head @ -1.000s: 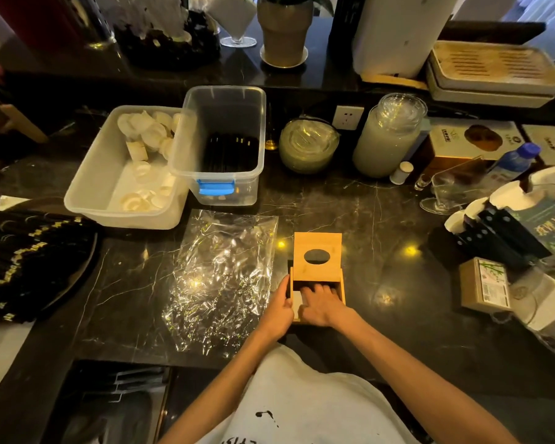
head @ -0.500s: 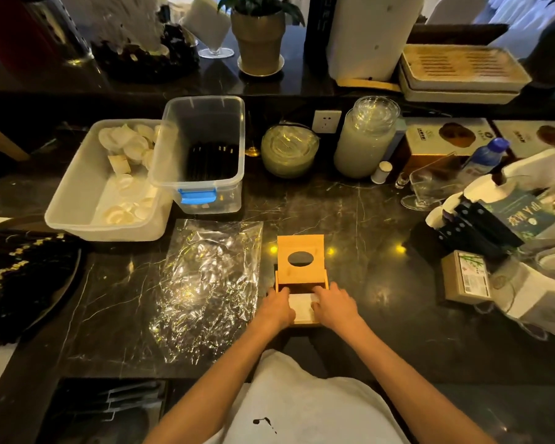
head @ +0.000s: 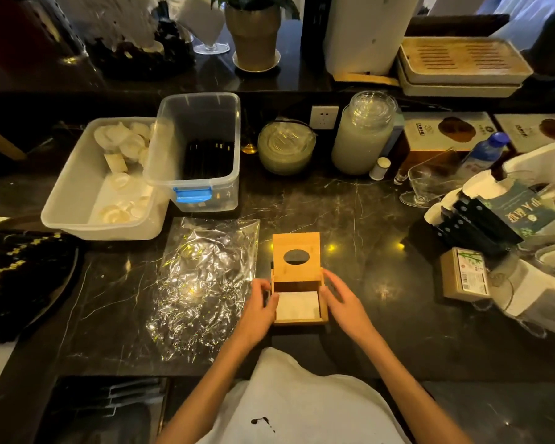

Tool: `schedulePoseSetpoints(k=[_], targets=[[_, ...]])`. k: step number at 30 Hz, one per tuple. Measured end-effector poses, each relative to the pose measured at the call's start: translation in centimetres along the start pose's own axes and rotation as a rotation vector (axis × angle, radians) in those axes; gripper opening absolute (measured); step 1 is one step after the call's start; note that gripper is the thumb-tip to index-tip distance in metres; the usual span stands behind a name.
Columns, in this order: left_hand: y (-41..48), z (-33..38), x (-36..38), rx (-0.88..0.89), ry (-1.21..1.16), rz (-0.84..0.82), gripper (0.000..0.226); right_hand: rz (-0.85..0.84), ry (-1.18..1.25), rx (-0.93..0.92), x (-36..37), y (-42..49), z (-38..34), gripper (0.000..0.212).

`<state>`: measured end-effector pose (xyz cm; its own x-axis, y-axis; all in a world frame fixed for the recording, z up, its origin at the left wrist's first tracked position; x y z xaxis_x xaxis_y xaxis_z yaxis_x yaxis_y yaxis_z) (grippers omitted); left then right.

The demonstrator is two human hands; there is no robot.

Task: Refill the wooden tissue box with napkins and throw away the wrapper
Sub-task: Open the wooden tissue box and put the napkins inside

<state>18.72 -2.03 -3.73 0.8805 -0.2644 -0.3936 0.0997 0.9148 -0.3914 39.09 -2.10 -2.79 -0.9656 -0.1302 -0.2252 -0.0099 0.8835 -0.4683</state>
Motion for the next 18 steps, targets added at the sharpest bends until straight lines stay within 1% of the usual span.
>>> schedulePoseSetpoints(k=[2,3,4,6,7,12,15,18], targets=[[-0.4,-0.8,0.2,-0.153,-0.326,-0.058,0.045,-0.062,0.329,0.161,0.3,-0.3,0.6,0.056],[-0.4,-1.0,0.8,-0.212,-0.471,-0.115,0.057,-0.107,0.413,0.222,0.7,-0.4,0.5,0.053],[-0.3,-0.7,1.3,-0.231,-0.561,-0.166,0.059,-0.14,0.421,0.244,1.1,-0.4,0.1,0.046],[0.1,0.2,1.7,-0.207,-0.549,-0.202,0.048,-0.151,0.35,0.223,1.7,-0.3,-0.6,0.027],[0.4,0.4,1.7,-0.198,-0.528,-0.194,0.044,-0.139,0.334,0.208,1.7,-0.2,-0.8,0.024],[0.7,0.4,1.9,-0.218,-0.49,-0.188,0.039,-0.099,0.308,0.194,1.6,0.1,-0.4,0.027],[0.6,0.1,2.1,-0.205,-0.482,-0.173,0.041,-0.124,0.304,0.193,1.5,0.1,-0.1,0.024],[1.3,-0.1,1.2,-0.225,-0.482,-0.133,0.049,-0.132,0.407,0.215,0.3,0.3,-0.4,0.02]])
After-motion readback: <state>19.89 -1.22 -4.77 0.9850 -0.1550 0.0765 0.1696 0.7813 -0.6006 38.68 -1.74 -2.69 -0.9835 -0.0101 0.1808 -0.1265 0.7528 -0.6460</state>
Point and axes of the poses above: each hand's wrist, its own y-axis towards the middle knuckle, its own x-axis out of the palm, z = x × y, the point moved 6 cm from there along y, towards the middle knuckle, and after that the axes turned 6 degrees about y, right-handed, at the moved point
